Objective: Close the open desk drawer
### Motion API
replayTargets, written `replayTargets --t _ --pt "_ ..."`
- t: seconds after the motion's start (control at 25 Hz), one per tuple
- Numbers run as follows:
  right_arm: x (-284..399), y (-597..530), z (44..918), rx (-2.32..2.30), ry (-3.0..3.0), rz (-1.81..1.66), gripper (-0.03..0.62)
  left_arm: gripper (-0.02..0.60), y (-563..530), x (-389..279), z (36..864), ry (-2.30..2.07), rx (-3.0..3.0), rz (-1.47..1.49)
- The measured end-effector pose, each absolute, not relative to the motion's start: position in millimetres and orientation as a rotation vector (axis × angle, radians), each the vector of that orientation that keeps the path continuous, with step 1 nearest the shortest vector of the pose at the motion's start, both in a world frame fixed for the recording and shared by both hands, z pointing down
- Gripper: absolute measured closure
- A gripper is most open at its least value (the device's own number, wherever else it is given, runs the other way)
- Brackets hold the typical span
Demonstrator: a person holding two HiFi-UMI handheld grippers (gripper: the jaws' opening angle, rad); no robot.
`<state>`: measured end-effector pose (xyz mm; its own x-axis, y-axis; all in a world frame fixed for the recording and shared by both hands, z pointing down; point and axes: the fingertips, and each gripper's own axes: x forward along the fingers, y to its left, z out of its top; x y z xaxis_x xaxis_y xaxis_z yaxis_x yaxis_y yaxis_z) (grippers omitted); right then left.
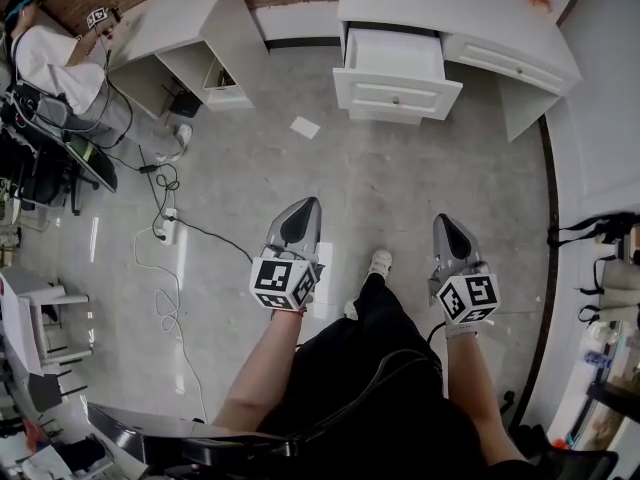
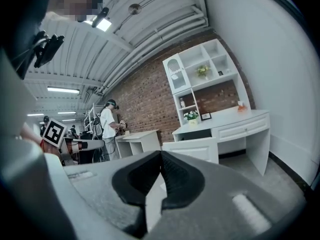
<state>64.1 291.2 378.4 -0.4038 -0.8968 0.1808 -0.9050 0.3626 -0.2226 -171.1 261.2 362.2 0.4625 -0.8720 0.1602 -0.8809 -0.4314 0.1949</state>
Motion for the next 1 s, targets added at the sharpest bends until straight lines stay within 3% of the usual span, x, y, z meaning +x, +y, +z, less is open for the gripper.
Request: replayTargets --t 1.0 --pt "120 148 393 1.712 -2.578 0.501 0.594 0.578 110 -113 357 -1.506 2.473 0.057"
